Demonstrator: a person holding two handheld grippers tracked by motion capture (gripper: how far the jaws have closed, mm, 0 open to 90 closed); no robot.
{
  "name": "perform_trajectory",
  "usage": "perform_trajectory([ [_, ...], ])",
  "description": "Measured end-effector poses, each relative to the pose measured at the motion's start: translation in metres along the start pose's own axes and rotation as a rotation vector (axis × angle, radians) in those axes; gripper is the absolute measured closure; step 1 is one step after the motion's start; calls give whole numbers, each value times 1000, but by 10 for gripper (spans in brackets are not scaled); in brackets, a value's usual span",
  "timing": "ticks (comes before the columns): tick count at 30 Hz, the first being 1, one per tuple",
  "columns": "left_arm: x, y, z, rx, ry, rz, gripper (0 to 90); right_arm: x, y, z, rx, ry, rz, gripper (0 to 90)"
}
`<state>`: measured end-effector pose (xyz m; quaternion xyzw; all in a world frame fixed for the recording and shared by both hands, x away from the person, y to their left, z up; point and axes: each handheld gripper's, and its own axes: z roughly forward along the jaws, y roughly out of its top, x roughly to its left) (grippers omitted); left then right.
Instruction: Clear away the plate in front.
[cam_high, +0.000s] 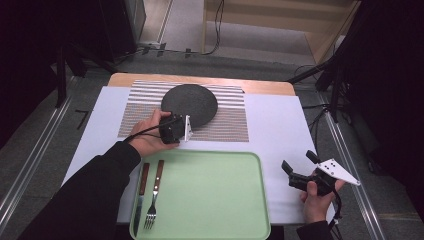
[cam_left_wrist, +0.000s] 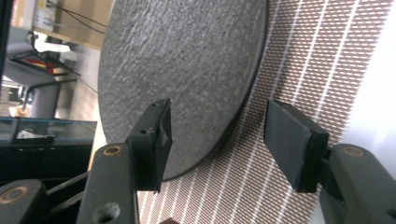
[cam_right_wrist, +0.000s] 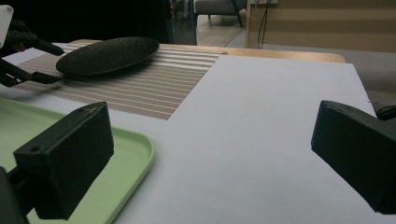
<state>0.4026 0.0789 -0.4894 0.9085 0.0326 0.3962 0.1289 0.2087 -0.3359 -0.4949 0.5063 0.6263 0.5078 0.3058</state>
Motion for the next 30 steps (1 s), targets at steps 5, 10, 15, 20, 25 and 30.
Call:
perform_trajectory([
  [5, -3, 1, 7, 3, 15, 32, 455, -1, 0, 0, 0, 1, 2, 0],
  [10, -3, 3, 9, 8, 32, 44, 479, -1, 0, 0, 2, -1, 6, 0],
  [15, -3, 2, 13, 4, 46, 41, 499, -1, 0, 0, 2, 0, 6, 0],
  [20, -3, 1, 16, 9, 55, 65, 514, -3, 0, -1, -2, 1, 14, 0],
  [25, -3, 4, 18, 12, 60, 105, 512, -4, 0, -2, -4, -1, 21, 0],
  [30, -5, 6, 22, 11, 74, 125, 522, -6, -1, -3, -4, -3, 25, 0],
])
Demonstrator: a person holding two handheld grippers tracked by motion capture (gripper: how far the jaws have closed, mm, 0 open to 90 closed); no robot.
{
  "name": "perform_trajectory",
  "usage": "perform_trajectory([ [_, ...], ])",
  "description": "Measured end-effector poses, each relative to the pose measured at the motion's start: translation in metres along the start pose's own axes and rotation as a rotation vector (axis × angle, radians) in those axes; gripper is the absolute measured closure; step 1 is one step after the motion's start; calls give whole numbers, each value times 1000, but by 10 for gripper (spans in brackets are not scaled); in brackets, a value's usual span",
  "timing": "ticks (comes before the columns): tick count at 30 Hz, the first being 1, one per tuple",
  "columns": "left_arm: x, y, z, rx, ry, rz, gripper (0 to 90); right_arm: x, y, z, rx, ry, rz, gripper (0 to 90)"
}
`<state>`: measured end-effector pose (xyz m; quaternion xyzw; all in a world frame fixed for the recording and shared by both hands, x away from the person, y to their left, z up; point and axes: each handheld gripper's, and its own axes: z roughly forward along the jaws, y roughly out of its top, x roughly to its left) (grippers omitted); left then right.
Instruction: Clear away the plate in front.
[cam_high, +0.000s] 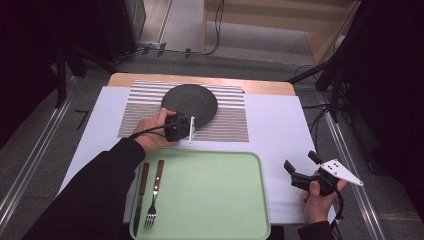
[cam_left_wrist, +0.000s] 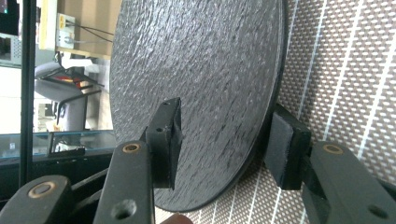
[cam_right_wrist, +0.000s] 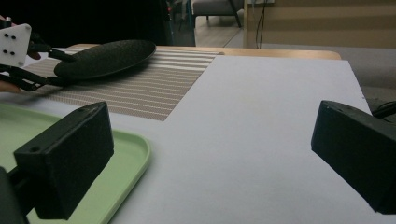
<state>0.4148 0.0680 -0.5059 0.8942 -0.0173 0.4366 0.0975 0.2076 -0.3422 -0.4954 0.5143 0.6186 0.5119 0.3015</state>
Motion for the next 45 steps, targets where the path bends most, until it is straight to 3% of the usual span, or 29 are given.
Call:
perform_trajectory([
  [7, -4, 1, 2, -4, 17, 30, 556, -1, 0, 0, 0, 1, 5, 0],
  [10, -5, 1, 2, 0, -15, 31, 643, 0, 0, 1, 0, 0, 4, 0],
  [11, -6, 2, 1, 6, -21, 27, 724, 0, 0, 1, 0, 1, 5, 0],
  [14, -9, 5, 1, 31, -11, 24, 738, 0, 0, 1, 1, 4, 7, 0],
  [16, -10, 6, 0, 31, 6, 50, 751, 0, -1, 1, 1, 6, 8, 0],
  [19, -13, 7, -4, 26, 66, 94, 804, 0, -1, 1, 1, 7, 12, 0],
  [22, -8, 9, -9, 15, 113, 86, 860, -1, -1, 1, 2, 8, 14, 0],
  [25, -3, 11, -11, 11, 104, 63, 870, -1, -1, 1, 1, 6, 17, 0],
  [45, -6, 16, -23, 34, 91, 112, 872, -3, -2, 2, 7, 1, 18, 0],
])
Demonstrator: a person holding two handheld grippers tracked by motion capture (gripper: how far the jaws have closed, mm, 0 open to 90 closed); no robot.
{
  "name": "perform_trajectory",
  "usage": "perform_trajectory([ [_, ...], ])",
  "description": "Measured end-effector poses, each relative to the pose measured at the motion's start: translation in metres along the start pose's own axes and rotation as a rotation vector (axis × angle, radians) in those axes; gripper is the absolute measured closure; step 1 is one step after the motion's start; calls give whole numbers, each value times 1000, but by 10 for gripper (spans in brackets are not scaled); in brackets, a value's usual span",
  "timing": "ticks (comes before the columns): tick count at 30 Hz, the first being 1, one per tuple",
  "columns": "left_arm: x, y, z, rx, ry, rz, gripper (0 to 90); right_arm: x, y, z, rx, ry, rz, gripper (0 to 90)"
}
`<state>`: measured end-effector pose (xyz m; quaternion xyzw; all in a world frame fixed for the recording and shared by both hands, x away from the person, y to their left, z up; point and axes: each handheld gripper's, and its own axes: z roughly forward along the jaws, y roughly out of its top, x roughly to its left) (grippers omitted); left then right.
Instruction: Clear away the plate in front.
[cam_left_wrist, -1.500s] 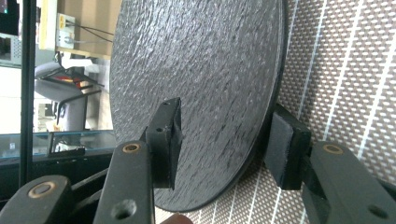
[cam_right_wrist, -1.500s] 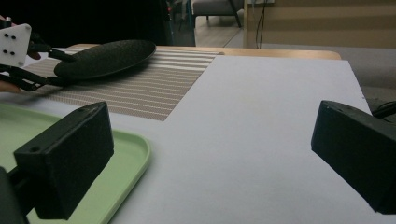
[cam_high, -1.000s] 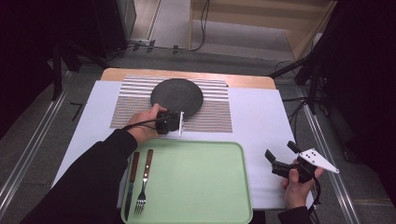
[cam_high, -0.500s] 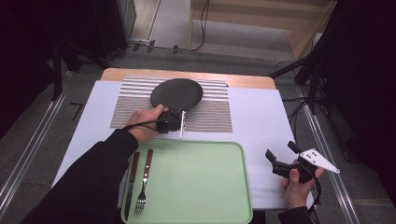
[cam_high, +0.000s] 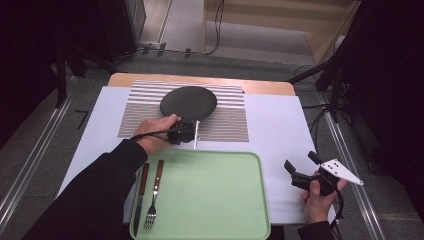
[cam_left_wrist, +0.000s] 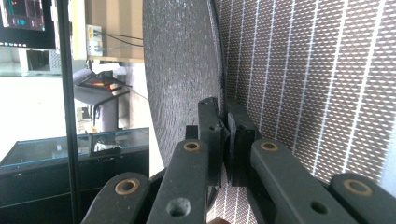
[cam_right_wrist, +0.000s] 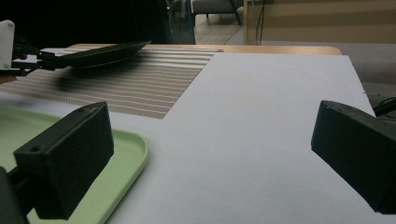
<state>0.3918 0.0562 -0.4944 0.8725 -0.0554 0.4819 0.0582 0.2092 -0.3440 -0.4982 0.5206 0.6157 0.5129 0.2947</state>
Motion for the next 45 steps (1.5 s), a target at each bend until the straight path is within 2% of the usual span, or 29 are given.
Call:
perform_trajectory([
  [3, -2, 1, -3, 5, 7, 15, 872, 0, 0, 1, -1, -1, -4, 0],
  [15, -2, 9, -24, -28, 39, 40, 872, -1, -1, 1, 3, -2, -5, 0],
  [20, -4, 13, -38, -38, 48, 37, 872, -1, -1, 2, 6, -1, -3, 0],
  [29, -10, 18, -60, -66, 73, 54, 872, 0, -1, 3, 8, -1, -7, 0],
  [35, -15, 19, -73, -71, 62, 50, 871, 1, -2, 4, 9, -2, -5, 0],
  [37, -18, 20, -77, -72, 72, 60, 871, 1, -2, 4, 11, -4, -6, 0],
  [45, -24, 23, -96, -93, 91, 57, 871, 1, -2, 5, 12, -4, -12, 0],
])
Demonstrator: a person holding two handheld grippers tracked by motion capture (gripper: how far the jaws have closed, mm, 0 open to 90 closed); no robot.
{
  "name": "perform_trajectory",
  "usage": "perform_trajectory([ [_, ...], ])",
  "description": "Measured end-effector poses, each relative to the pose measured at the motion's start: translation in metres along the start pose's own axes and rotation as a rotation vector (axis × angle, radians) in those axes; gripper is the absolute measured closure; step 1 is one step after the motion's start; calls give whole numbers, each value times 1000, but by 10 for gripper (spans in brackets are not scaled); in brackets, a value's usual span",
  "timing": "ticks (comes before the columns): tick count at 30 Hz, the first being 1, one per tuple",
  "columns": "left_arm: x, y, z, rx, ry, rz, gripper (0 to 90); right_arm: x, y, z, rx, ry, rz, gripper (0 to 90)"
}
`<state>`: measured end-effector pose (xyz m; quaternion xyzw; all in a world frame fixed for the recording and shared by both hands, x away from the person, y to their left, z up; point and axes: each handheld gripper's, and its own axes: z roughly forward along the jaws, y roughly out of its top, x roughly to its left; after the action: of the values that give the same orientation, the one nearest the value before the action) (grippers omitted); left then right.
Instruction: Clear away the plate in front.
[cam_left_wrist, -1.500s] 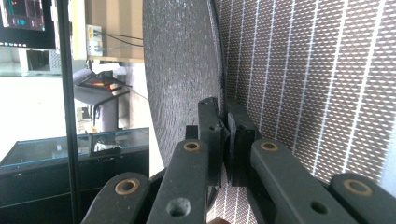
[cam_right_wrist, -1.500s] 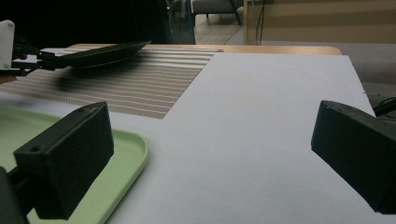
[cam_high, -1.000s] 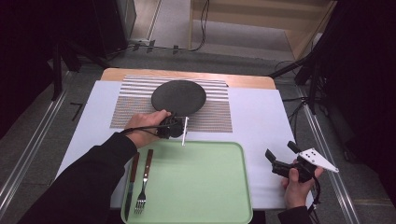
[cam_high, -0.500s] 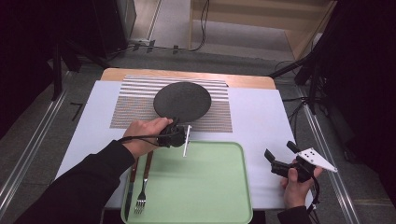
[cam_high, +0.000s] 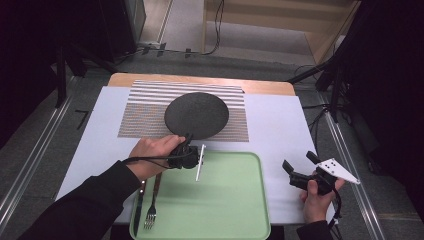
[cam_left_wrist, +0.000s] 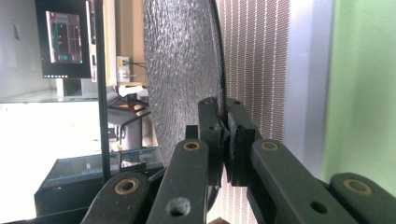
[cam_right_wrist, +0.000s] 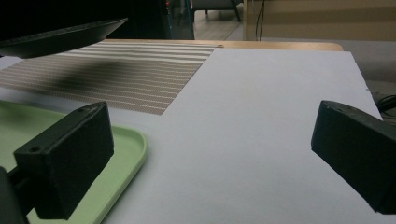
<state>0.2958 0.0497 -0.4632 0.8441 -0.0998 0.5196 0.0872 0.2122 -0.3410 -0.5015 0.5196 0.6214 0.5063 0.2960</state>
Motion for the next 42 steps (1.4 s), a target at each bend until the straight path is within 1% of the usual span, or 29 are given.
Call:
perform_trajectory([
  [3, -4, 1, -7, 3, 1, 8, 871, 0, 0, 0, 1, -1, 0, 0],
  [6, -8, 2, -13, 3, -3, 5, 871, 0, 0, 0, 1, -2, -1, 0],
  [9, -12, 2, -19, 1, 6, 14, 871, 1, 0, 1, 2, -4, 0, 0],
  [15, -21, 2, -33, -5, 11, 13, 871, 1, 0, 1, 6, -4, -2, 0],
  [18, -27, 3, -41, -5, 15, 27, 871, 1, 0, 1, 4, -4, -4, 0],
  [21, -31, 4, -47, -11, 12, 27, 871, 2, -1, 1, 6, -8, 1, 0],
  [26, -41, 8, -63, -19, 24, 43, 872, 1, -2, 1, 6, -10, -2, 0],
  [29, -46, 10, -71, -28, 23, 38, 871, 1, -2, 1, 6, -12, 1, 0],
  [33, -52, 14, -82, -33, 23, 56, 871, 1, -3, 2, 6, -16, 2, 0],
  [34, -55, 15, -84, -40, 20, 49, 871, 1, -3, 2, 8, -17, 5, 0],
  [36, -57, 17, -89, -40, 20, 62, 871, 1, -3, 2, 7, -19, 5, 0],
  [38, -61, 18, -93, -44, 23, 66, 871, 1, -3, 2, 8, -18, 7, 0],
  [39, -63, 19, -95, -49, 24, 75, 871, 1, -3, 2, 8, -19, 7, 0],
  [41, -70, 20, -99, -57, 31, 74, 871, 1, -3, 2, 8, -19, 8, 0],
  [42, -71, 21, -101, -60, 35, 82, 871, 1, -3, 2, 9, -19, 9, 0],
])
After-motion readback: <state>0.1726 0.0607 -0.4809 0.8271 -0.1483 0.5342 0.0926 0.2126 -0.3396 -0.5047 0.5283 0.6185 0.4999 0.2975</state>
